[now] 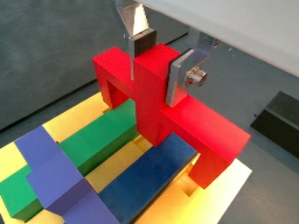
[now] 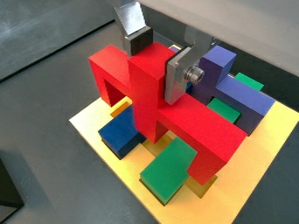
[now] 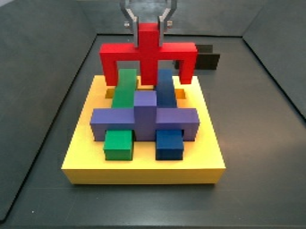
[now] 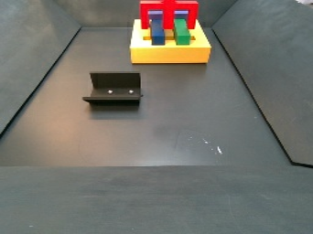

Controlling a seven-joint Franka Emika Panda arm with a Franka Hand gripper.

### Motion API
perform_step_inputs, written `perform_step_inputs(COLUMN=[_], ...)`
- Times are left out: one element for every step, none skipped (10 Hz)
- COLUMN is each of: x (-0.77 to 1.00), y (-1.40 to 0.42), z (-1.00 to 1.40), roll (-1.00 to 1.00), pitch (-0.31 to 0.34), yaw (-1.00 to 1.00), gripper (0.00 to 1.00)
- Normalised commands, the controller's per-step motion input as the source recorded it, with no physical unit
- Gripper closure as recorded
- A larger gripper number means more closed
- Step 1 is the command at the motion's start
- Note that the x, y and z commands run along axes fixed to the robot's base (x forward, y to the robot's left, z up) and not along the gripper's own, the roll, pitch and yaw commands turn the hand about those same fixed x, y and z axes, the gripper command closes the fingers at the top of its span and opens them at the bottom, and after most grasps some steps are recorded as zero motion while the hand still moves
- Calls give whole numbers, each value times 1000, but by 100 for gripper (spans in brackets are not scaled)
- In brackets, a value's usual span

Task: Pick up the red object. Move up. Move to above the board. Insert the red object.
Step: Insert the red object.

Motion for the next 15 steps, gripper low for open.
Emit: perform_step_inputs(x=[-23, -3, -114, 0, 49, 60, 31, 0, 0, 0, 40, 114, 114, 40, 0], y=[0, 0, 0, 0, 0, 0, 0, 0, 0, 0, 0, 0, 0, 0, 0], z=[-46, -74, -114, -183, -240, -251, -231, -203, -137, 0, 0, 0, -29, -100, -154], roll=[-44, -40, -34, -61, -59, -47, -34, -29, -21, 0, 0, 0, 0, 0, 0], pitch=[-23, -11, -30, -44, -30, -19, -7, -4, 0, 0, 0, 0, 0, -24, -59], yaw=[0, 0, 0, 0, 0, 0, 0, 0, -6, -31, -140, -171, -154, -74, 0], gripper=[100, 100, 100, 100, 100, 100, 100, 100, 100, 100, 100, 100, 100, 100, 100])
